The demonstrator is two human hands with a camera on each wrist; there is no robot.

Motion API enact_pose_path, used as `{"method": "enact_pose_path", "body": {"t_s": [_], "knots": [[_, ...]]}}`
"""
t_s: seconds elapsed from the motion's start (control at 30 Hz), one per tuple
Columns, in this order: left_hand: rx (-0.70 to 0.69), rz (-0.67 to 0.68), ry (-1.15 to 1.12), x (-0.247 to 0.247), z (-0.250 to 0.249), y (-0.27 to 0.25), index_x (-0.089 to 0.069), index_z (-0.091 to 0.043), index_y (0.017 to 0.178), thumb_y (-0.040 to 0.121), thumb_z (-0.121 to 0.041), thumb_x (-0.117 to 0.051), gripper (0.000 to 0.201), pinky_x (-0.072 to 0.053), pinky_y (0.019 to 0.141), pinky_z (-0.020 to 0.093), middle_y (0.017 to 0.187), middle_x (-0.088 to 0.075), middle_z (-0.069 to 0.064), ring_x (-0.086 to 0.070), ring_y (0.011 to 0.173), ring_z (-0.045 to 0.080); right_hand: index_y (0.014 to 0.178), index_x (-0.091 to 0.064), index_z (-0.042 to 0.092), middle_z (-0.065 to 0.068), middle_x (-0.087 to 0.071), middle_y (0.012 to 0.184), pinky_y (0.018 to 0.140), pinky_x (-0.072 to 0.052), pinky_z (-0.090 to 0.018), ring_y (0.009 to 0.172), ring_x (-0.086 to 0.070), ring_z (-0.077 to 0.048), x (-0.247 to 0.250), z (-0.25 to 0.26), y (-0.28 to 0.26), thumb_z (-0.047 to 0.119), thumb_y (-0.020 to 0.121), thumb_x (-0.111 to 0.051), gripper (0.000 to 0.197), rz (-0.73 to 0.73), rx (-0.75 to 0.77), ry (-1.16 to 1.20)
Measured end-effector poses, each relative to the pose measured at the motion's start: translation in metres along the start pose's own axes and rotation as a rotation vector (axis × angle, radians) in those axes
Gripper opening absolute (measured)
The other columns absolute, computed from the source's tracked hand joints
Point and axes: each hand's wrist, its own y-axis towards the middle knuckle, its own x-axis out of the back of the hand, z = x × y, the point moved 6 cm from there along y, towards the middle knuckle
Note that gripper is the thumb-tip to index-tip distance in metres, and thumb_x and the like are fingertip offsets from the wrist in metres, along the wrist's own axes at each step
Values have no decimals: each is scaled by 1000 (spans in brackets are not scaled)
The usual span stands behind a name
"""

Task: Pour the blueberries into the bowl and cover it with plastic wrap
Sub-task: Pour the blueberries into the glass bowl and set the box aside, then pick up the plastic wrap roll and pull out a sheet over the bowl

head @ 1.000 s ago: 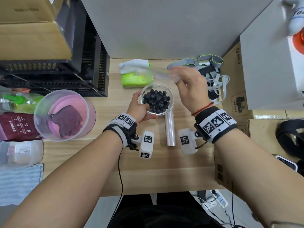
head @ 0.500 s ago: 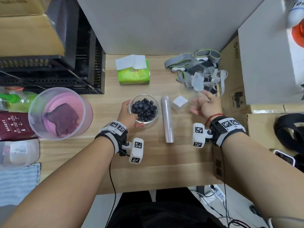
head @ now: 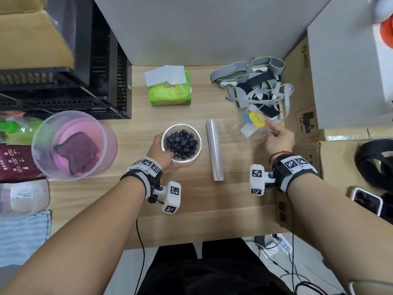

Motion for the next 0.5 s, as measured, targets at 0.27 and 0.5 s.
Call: {"method": "enact_pose_path", "body": {"t_s": [0.27,0.5], "knots": [[-2,-169,346,8,-11,6,-40,-18,141,83,-23,-66,63,-46,78,32,134,-52,14,-59,104,30,85,-66,27,-3,-69,107,98,-52,-47,102,-66,-28,-10,-12,-1,43,71,-71,23,52,-65,22],[1,-171,384,4,-16,10,-38,-18,141,86,-23,-61,60,-42,80,32,137,-47,12,-54,104,27,126,-61,30,-5,-43,135,112,-37,-37,125,-47,-20,-30,33,-7,24,92,-58,35,219,209,-32]]}}
